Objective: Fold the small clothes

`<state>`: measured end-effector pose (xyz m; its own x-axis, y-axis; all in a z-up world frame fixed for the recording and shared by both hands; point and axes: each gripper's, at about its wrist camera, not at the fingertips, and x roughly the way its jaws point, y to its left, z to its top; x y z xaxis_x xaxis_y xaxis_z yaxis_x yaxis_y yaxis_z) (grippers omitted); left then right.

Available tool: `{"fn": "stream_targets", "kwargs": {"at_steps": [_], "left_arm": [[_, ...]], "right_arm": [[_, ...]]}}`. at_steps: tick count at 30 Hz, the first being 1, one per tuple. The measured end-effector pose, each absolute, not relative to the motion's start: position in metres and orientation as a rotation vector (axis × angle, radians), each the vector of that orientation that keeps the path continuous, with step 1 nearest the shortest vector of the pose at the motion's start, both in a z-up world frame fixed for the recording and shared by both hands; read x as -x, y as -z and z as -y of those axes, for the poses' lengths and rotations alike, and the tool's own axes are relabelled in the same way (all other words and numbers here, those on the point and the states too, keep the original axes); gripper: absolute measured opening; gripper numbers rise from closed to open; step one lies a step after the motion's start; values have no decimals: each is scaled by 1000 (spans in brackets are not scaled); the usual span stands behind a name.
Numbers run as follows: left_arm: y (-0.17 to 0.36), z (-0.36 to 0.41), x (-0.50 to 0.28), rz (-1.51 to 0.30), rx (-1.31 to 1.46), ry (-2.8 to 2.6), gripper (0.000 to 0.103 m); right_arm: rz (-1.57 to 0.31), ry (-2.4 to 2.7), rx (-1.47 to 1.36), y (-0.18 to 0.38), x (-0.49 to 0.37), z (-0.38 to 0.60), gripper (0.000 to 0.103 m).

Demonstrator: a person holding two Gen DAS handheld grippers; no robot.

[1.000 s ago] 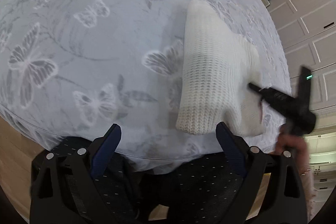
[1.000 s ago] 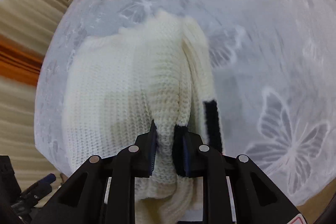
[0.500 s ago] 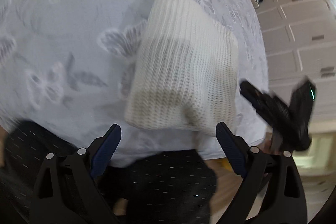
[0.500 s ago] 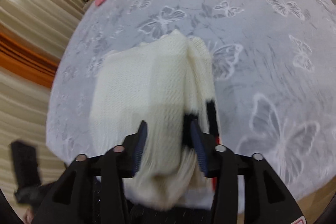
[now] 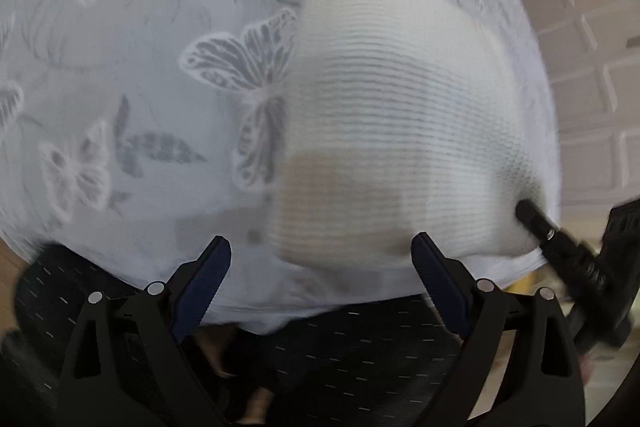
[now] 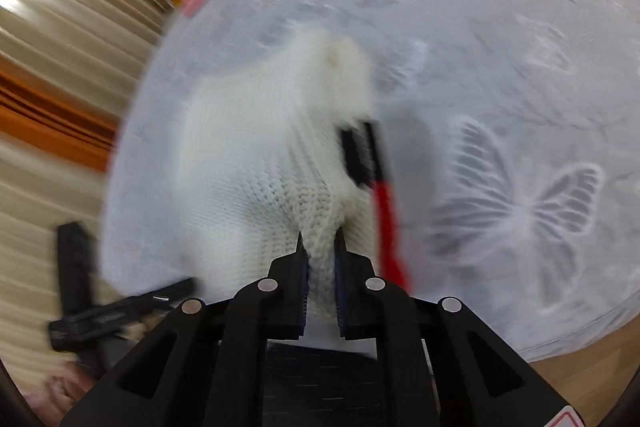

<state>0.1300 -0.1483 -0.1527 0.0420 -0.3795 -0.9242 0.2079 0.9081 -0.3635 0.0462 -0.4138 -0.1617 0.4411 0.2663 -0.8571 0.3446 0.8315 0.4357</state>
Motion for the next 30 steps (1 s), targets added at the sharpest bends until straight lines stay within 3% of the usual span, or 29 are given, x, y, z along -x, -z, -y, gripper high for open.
{"fn": "stream_targets", "kwargs": {"at_steps": [2,5,7,8,12,13,16,17,18,21,26,28,30], "left_arm": [[162,154,-128,-1454,86,425,89],[162,154,-127,-1455,97,396,89],[153,148,-128,-1449,161,407,89],[148,146,-130,-1445,197,420,89],[143,152,-148,-1438,223,434,89],[143,156,-152,-1436,202,424,89],[141,170,-158,-1423,135,429,89],[139,174,-159,-1410,103,428,89],[139,175,-157,-1400,79,429,89],[140,178,-155,-1378,9,433,89],[159,181,-159,-1422,-6,445,89],[161,183,-159,-1428,-8,440,89],[159,181,-158,-1425,-7,445,89]], "right_arm": [[-1235,19,-588,188,-52,408,11],[-1183,15,-585,163,-55,406,20],[-1102,25,-608,139,-57,412,39],[-1083,34,-606,132,-61,414,43],[-1039,23,-594,117,-101,422,45],[-1044,28,-585,119,-116,424,50],[-1120,50,-566,141,-153,426,48],[-1144,24,-577,151,-166,425,40],[-1158,12,-568,154,-174,423,21],[-1063,18,-536,128,-171,425,19],[-1109,63,-607,171,-170,451,23],[-1086,51,-638,159,-162,455,39],[-1057,76,-622,146,-147,455,45]]}}
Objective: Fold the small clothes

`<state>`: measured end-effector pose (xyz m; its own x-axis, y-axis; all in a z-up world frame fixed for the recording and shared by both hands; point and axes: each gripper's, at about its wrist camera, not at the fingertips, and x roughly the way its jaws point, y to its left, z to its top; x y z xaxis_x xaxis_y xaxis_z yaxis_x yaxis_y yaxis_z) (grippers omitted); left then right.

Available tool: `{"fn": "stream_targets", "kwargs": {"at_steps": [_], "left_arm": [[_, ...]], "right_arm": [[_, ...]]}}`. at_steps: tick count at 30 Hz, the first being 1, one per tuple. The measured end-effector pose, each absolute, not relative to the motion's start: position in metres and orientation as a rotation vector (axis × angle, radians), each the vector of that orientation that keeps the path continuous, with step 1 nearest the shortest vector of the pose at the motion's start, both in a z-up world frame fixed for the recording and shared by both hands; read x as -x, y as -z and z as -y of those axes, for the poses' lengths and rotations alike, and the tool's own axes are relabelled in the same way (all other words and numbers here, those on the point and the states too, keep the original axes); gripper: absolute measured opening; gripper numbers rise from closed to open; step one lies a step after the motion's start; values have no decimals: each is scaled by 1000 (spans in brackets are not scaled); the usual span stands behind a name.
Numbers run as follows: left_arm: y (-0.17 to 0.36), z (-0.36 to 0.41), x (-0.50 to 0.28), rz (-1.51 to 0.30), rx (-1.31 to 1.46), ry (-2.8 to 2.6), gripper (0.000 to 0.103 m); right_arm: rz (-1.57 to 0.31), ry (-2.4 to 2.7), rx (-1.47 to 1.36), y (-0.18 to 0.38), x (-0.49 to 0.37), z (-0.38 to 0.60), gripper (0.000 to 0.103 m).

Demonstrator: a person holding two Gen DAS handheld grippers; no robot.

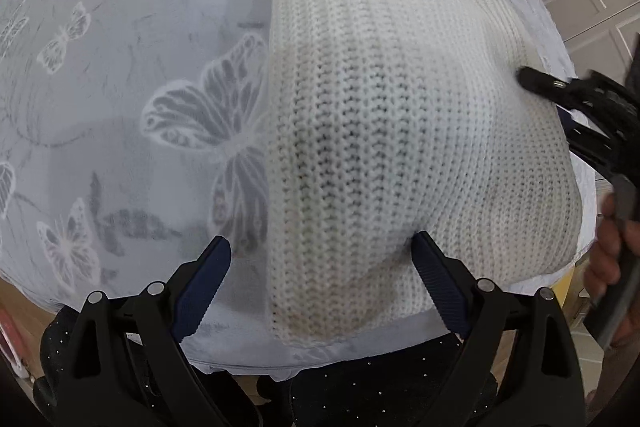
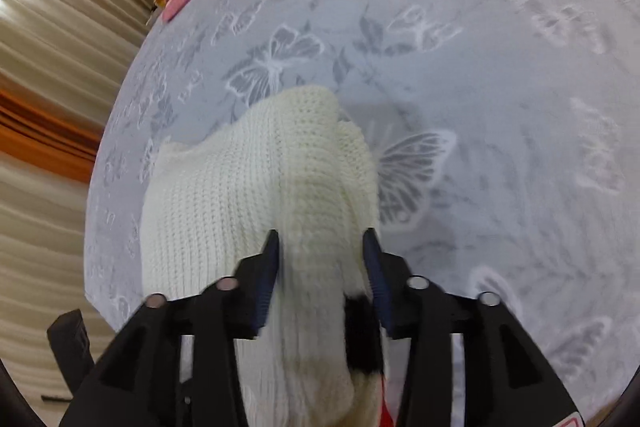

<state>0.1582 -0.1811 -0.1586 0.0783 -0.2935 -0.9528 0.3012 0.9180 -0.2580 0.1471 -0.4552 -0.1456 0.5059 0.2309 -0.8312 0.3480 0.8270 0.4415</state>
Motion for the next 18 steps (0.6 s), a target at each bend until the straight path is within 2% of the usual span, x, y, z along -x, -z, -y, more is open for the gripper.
{"fn": "stream_targets", "kwargs": {"at_steps": [3,5,7,10,13,14,15,17,18], "left_arm": [[155,172,-159,-1423,11,444,89],[151,168,-166,-1415,68,455,89],[147,160,-177,-1409,169,470,93],[163,151,-201,-1463,375,501,98],[194,140,-216,-1568,535,498,96],[192,136,-219,-1563,556,513,68],[188,136,-221,-1562,565,585,55],[171,128,-221,-1550,545,615,41],[164,125,-220,-1538,540,629,39]], "right_arm": [[-1038,105,-658,142,-119,451,54],[-1056,107,-697,151,-104,450,56],[-1062,96,-774,163,-87,446,66],[-1091,67,-882,188,-82,438,70],[-1115,59,-939,208,-91,428,71],[-1108,60,-925,206,-94,424,67],[-1107,44,-921,203,-97,422,46],[-1096,19,-904,188,-101,414,40],[-1078,-3,-868,174,-101,408,38]]}}
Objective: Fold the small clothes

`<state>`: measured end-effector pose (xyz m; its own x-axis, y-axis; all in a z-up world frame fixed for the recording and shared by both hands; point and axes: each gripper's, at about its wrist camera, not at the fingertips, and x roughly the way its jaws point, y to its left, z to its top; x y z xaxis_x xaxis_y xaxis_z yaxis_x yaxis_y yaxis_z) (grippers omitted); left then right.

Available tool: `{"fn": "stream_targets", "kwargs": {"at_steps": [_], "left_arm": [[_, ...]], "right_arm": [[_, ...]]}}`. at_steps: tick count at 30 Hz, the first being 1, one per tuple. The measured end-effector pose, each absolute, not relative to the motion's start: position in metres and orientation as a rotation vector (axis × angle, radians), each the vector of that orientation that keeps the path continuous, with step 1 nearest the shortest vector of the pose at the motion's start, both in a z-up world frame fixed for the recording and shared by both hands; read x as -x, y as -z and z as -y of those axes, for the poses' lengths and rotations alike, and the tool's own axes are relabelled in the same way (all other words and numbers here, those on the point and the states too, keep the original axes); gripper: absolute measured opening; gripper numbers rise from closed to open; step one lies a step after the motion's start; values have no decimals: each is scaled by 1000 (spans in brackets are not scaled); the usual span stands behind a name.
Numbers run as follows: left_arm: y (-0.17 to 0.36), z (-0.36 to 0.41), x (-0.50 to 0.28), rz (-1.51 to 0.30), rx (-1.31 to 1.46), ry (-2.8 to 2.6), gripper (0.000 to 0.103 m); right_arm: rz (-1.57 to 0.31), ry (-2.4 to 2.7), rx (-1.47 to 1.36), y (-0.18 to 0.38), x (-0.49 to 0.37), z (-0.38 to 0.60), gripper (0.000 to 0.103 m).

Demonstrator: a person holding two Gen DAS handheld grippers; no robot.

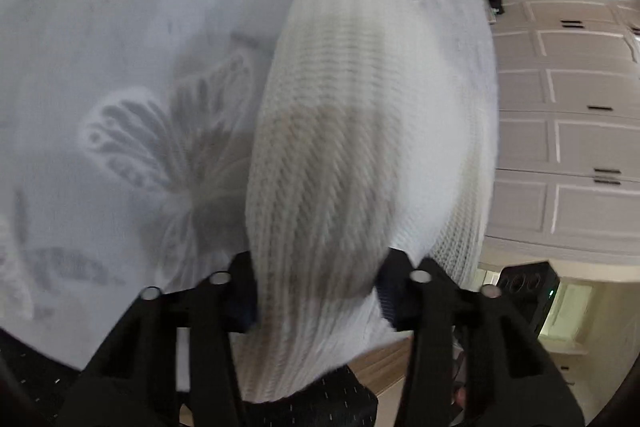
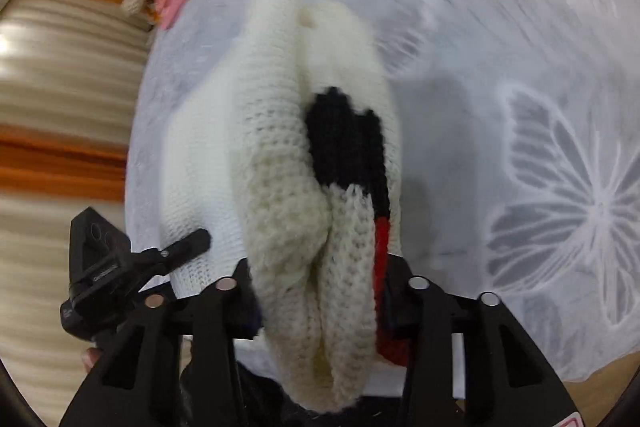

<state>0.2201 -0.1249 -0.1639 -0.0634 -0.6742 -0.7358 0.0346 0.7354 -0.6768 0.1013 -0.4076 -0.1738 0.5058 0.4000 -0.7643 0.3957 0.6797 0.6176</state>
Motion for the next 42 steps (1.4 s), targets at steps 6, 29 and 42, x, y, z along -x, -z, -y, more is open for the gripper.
{"fn": "stream_targets", "kwargs": {"at_steps": [6,29,42], "left_arm": [[127,75,-206,-1519,498,659,37],[120,107,-220,-1335,8,370,76],[139,114,-221,-1346,-64,387,84]], "right_arm": [[-1061,-86,-771,144,-84,373,36],[-1139,65,-465,143,-158,345,19],[-1145,90,-514,141,-163,363,31]]}}
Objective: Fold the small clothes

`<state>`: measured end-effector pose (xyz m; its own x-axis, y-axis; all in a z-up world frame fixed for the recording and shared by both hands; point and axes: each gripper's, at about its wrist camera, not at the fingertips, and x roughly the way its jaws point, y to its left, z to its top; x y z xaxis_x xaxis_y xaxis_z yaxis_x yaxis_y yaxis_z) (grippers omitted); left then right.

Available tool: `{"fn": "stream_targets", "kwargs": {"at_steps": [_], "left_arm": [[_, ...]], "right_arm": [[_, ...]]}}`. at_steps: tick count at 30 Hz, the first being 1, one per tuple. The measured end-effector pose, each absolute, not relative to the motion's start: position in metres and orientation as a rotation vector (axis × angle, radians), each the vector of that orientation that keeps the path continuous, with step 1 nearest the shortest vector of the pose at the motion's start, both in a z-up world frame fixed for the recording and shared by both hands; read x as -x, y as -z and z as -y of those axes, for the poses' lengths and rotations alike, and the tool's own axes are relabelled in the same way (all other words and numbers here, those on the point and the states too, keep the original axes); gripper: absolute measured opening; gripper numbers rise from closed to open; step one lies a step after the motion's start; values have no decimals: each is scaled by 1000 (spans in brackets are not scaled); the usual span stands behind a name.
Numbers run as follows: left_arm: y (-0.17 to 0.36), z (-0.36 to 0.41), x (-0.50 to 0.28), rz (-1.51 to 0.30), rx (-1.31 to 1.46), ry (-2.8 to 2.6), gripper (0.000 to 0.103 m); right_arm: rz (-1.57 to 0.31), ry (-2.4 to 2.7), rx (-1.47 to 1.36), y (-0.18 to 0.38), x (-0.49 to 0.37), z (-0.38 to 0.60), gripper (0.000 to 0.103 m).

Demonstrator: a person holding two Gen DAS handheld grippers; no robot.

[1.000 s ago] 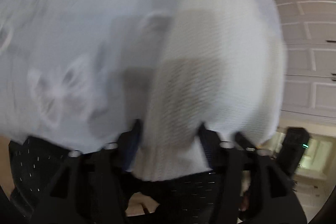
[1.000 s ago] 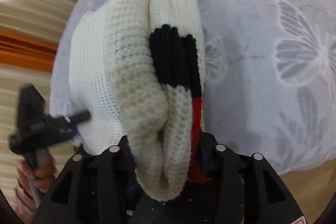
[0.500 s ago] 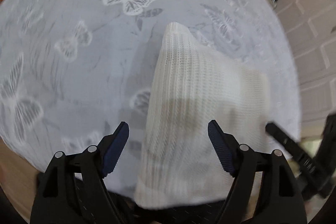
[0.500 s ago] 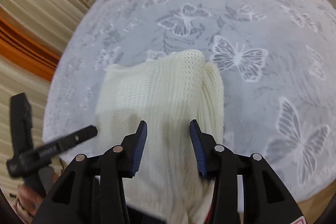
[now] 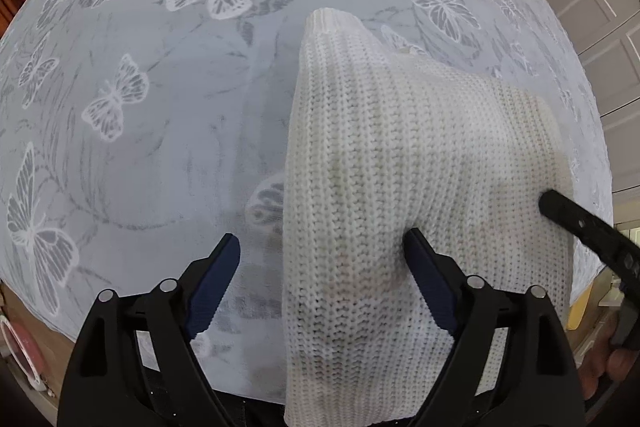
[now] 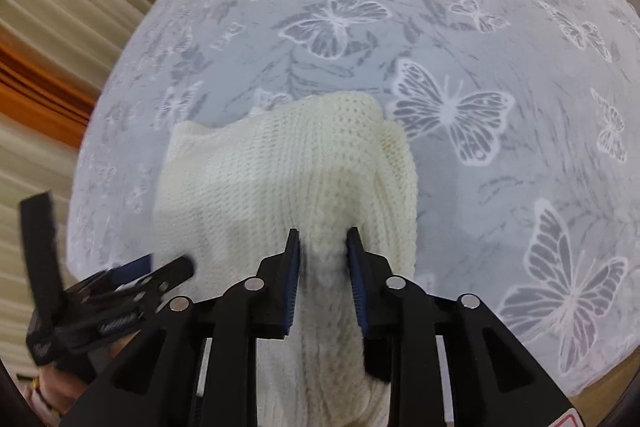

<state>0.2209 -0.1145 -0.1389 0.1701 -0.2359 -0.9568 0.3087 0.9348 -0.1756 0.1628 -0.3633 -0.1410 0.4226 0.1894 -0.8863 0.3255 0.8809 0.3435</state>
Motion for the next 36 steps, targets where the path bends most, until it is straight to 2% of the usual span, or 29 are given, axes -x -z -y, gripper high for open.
{"fn": "stream_targets", "kwargs": {"at_steps": [1,3,5,8,11,13,14,18,21,26,30,35,36], "left_arm": [[139,114,-221,-1345,-64,383,85],[139,114,-221,-1345,-65,384,85],[139,114,-222,-1345,-68,382,85],[139,115,-226,-1345,-64,386,85],[139,116,-226,-1337,-74,391,86],[142,118,-225,-1340,-81,393,88],[144,120,-224,-1347,-80,396,88],[141,123,-221,-1322,-117,385,89],[141,123,-221,-1321,-120,380,89],[139,125,-219,-1307,-139,372,89],[141,130,-215,-1308,-145,356,92],[121,126,-210,-1294,-137,361,90],[113,122,-205,-1289,-109,387,90]], "right_arm": [[-1155,108,-515,146,-168,366,38],[-1162,94,-546,157,-179,370,36],[-1163,56,-578,160,-187,371,19],[-1046,18,-520,118,-185,364,16],[-1020,15,-506,115,-179,365,16],[-1182,73,-458,162,-185,370,18],[-1164,65,-513,169,-180,377,18],[-1055,89,-599,131,-154,386,25],[-1028,95,-554,112,-123,376,26],[-1091,64,-543,131,-79,352,24],[-1138,131,-556,172,-72,362,22],[-1118,121,-559,138,-73,362,25],[-1101,118,-532,126,-68,358,29]]}}
